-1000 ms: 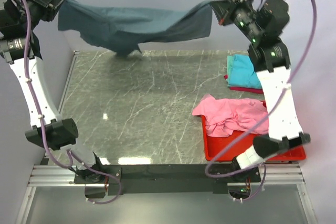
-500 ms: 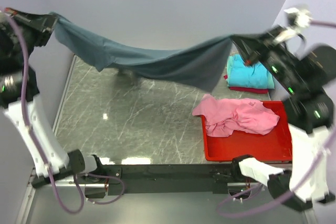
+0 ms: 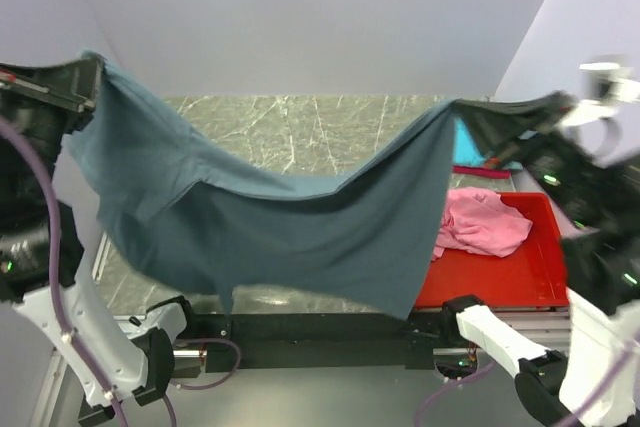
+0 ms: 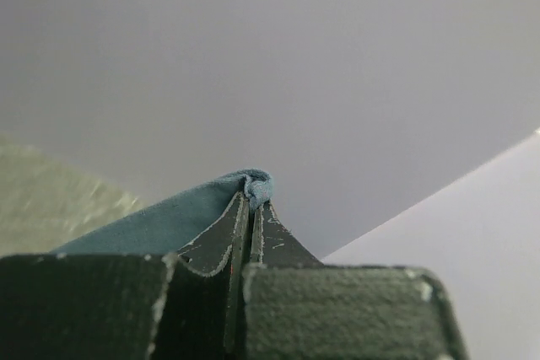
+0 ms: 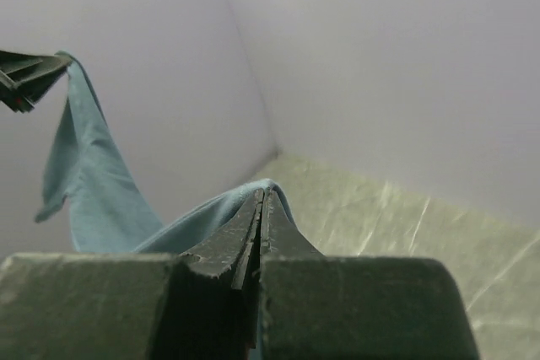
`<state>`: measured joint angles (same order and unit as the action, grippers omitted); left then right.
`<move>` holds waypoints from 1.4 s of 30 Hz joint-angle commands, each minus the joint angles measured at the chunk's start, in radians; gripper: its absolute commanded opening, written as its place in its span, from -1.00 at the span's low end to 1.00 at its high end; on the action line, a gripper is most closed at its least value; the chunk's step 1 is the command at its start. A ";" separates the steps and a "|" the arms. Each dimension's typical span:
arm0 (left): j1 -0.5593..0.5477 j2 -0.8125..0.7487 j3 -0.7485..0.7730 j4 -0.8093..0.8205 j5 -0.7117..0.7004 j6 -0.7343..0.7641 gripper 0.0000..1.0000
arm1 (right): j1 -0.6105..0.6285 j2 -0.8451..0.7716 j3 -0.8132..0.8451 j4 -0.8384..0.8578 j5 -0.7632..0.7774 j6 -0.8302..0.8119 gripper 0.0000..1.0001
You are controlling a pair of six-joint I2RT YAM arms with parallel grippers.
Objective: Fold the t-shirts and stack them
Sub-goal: Flatten the tshirt out
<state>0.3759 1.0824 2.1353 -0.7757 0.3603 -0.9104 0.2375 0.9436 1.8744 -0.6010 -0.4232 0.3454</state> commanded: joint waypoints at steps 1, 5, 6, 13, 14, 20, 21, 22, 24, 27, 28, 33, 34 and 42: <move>-0.002 0.011 -0.184 -0.036 -0.064 0.021 -0.99 | -0.003 0.012 -0.217 0.070 -0.034 0.086 -1.00; -0.014 0.011 -0.472 0.064 -0.137 0.071 -0.99 | -0.003 0.075 -0.484 0.246 0.038 0.078 -1.00; -0.015 0.010 -0.624 0.114 -0.159 0.077 -0.99 | -0.003 0.108 -0.556 0.268 0.064 0.066 -1.00; -0.136 0.465 -0.711 0.282 -0.107 0.183 -0.60 | -0.006 0.742 -0.457 0.354 0.216 -0.022 -1.00; -0.175 0.522 -0.669 0.286 -0.127 0.186 -0.49 | -0.016 0.814 -0.404 0.345 0.228 -0.026 -1.00; -0.235 0.700 -0.373 0.156 -0.266 0.208 0.98 | -0.029 1.035 -0.057 0.187 0.221 0.007 -0.03; -0.235 0.685 -0.362 0.117 -0.299 0.215 0.99 | -0.030 1.014 -0.093 0.216 0.222 0.009 0.08; -0.233 0.670 -0.371 0.104 -0.355 0.232 0.99 | -0.030 0.970 -0.116 0.230 0.224 0.009 0.23; -0.227 0.621 -0.450 0.102 -0.400 0.243 0.99 | -0.030 0.924 -0.182 0.240 0.222 0.003 0.25; -0.213 0.568 -0.605 0.099 -0.412 0.252 0.99 | -0.027 0.830 -0.293 0.244 0.176 0.009 0.25; -0.209 0.561 -0.645 0.099 -0.409 0.248 0.99 | -0.017 0.784 -0.320 0.244 0.166 0.012 0.23; -0.160 0.504 -0.871 0.139 -0.409 0.225 0.94 | 0.025 0.655 -0.475 0.245 0.140 0.021 0.20; -0.152 0.499 -0.886 0.148 -0.409 0.214 0.93 | 0.026 0.624 -0.495 0.251 0.132 0.026 0.20; -0.132 0.605 -0.867 0.191 -0.382 0.229 0.75 | 0.085 0.584 -0.587 0.271 0.098 0.049 0.16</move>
<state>0.2447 1.6585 1.2171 -0.6292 -0.0238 -0.6945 0.3019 1.5528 1.2949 -0.3611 -0.3054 0.3832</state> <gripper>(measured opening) 0.884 0.585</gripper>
